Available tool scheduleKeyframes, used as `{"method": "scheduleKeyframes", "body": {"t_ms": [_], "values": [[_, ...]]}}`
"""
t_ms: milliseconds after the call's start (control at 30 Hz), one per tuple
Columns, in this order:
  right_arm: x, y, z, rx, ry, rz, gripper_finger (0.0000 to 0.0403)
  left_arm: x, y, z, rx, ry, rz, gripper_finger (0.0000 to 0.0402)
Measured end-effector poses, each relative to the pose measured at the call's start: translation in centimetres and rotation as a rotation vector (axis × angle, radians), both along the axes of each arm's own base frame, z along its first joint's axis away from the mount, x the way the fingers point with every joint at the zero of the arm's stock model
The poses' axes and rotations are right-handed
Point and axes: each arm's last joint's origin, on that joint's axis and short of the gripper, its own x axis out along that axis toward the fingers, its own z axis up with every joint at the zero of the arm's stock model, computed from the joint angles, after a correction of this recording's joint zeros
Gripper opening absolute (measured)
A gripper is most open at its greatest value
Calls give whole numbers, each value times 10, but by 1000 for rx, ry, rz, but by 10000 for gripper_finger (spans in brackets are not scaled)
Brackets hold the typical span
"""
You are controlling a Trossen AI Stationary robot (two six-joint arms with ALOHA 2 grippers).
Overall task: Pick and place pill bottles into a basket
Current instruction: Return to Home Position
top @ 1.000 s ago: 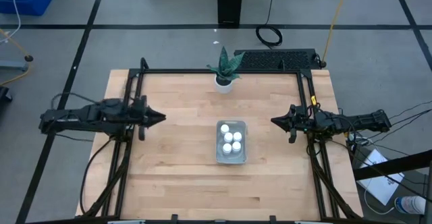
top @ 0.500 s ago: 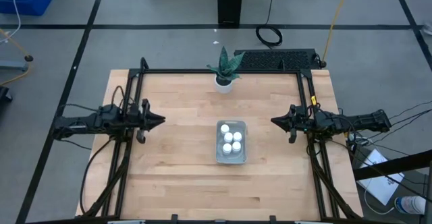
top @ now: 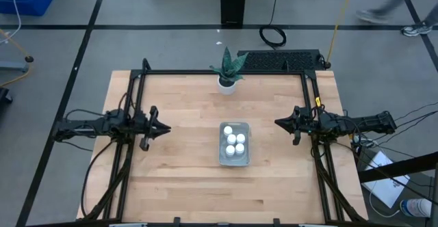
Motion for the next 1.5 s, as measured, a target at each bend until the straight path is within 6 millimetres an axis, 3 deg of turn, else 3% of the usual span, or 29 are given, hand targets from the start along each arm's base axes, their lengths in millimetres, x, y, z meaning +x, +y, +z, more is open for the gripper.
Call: {"method": "scheduleKeyframes", "body": {"t_ms": [233,667,900,1067,1500], "values": [[0,0,0,0,0,0,4,0,3,-3,-11,28,116,56],[0,0,0,0,0,0,4,4,4,-8,-41,95,123,56],[2,0,-9,-286,49,22,4,8,3,-14,-67,171,88,56],[4,0,-2,-504,-4,4,4,9,1,-13,-71,168,21,56],[5,0,-1,-542,3,-4,4,9,0,-13,-115,173,11,56]]}}
